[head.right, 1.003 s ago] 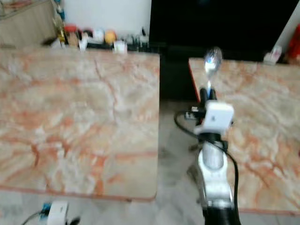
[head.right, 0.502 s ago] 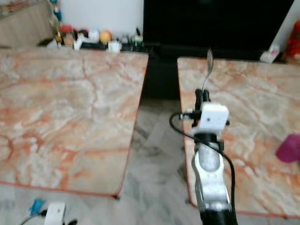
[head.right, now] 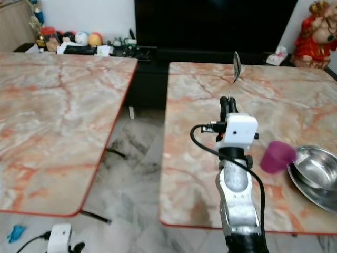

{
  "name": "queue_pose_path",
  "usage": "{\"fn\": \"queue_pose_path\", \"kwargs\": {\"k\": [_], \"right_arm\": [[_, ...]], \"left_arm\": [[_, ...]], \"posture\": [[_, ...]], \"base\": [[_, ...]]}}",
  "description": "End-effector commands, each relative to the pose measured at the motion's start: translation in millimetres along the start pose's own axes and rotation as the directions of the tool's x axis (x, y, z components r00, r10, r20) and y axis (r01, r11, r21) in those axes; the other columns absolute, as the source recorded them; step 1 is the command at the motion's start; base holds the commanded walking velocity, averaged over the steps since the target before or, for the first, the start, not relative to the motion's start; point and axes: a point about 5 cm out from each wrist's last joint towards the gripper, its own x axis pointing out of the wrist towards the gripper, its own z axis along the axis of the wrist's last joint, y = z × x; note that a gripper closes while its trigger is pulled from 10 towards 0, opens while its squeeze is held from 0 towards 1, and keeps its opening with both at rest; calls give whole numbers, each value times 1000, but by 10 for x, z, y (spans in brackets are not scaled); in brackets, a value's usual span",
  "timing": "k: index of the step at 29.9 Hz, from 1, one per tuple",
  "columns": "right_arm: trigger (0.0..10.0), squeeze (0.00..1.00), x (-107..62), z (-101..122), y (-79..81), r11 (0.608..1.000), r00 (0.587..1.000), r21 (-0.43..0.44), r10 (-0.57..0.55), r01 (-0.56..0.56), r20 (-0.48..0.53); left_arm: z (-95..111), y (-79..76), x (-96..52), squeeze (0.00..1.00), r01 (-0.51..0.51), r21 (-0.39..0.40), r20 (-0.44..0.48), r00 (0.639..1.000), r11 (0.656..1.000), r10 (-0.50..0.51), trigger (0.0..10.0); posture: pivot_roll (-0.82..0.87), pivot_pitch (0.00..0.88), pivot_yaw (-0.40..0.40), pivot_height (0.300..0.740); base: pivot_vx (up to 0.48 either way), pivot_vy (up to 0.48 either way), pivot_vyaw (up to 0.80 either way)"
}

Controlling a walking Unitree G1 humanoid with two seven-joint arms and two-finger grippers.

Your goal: Setting the table

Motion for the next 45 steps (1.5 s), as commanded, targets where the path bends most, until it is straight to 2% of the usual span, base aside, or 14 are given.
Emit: {"fn": "queue_pose_path", "kwargs": {"k": [1, 45], "right_arm": [[10000, 0, 49, 109, 59, 1000, 999, 17, 12, -13, 43], [10000, 0, 113, 141, 48, 1000, 999, 2, 14, -14, 39]], "left_arm": [[11, 78, -6, 0, -19, 9, -2, 1000, 1000, 19, 10000], [39, 46, 3, 0, -12, 0, 11, 1000, 1000, 12, 10000]], "posture": [[19, 0, -12, 740], [25, 0, -7, 740]], "base": [[0, -311, 0], [0, -309, 0]]}}
